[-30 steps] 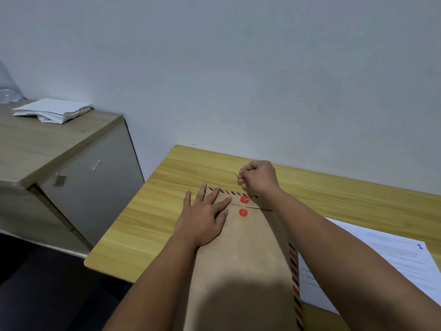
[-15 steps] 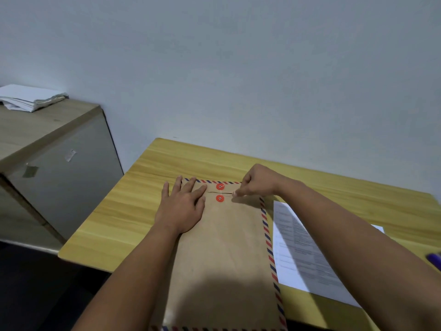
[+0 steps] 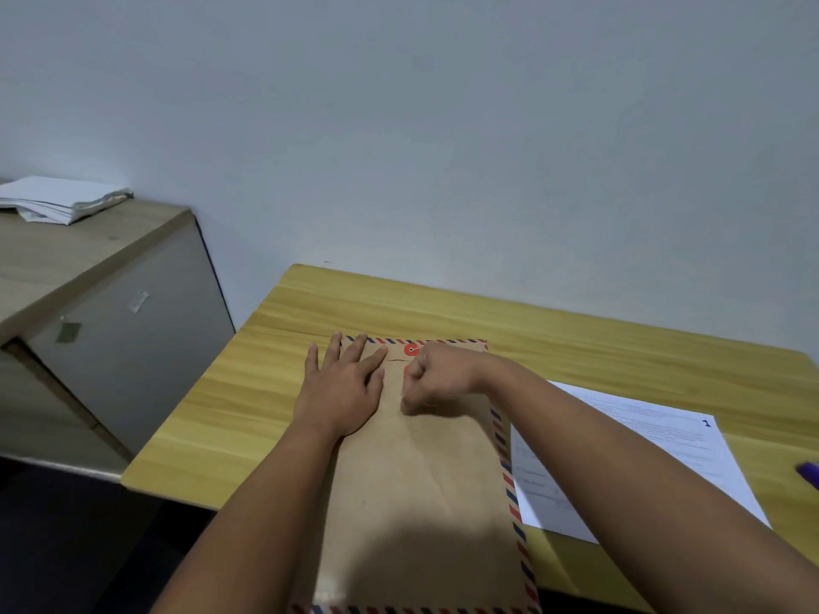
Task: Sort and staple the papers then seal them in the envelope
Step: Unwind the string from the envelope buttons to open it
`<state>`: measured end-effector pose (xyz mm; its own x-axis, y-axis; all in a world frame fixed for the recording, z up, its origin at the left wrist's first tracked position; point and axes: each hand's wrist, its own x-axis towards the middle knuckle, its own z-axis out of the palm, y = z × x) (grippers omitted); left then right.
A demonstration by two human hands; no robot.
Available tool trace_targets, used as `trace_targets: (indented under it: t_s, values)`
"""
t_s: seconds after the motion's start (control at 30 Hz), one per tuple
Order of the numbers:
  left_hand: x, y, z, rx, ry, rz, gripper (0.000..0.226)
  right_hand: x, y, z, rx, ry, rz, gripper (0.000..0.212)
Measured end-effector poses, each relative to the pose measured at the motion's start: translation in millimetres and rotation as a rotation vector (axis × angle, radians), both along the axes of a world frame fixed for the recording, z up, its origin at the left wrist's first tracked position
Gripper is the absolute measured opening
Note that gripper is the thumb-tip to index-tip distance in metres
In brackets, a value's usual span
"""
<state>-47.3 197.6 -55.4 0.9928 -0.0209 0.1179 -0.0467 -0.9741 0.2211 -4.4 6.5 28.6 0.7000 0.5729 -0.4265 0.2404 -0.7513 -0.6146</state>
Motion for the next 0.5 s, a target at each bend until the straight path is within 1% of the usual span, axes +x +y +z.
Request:
trace_targets:
  t_s: [0.1, 0.17, 0.27, 0.33, 0.4, 0.47, 0.5]
  values:
    - [1, 1, -1, -0.023, -0.015, 0.0, 0.051, 12, -28, 5, -0.232, -0.064, -0.004, 0.017]
    - [1, 1, -1, -0.021, -0.013, -0.003, 0.051, 22, -46, 15, -0.293, -0.105, -0.055, 0.021]
    - [-1, 0, 0, -0.029, -0.011, -0.013, 0.051, 43, -63, 26, -0.371, -0.295, -0.138, 0.024]
    - [-1, 1, 0, -0.047, -0.024, -0.018, 0.05, 55, -66, 35, -0.411, -0.444, -0.195, 0.021]
    - [-2, 2, -2, -0.103, -0.074, -0.017, 0.046, 64, -65, 41, -0.333, -0.557, -0.304, 0.017]
    - [-1, 3, -3, -0.164, -0.16, -0.029, 0.032, 73, -63, 40, -0.178, -0.65, -0.417, 0.012]
    - [-1, 3, -4, -0.169, -0.205, -0.042, 0.024, 76, -60, 36, -0.119, -0.689, -0.428, 0.012]
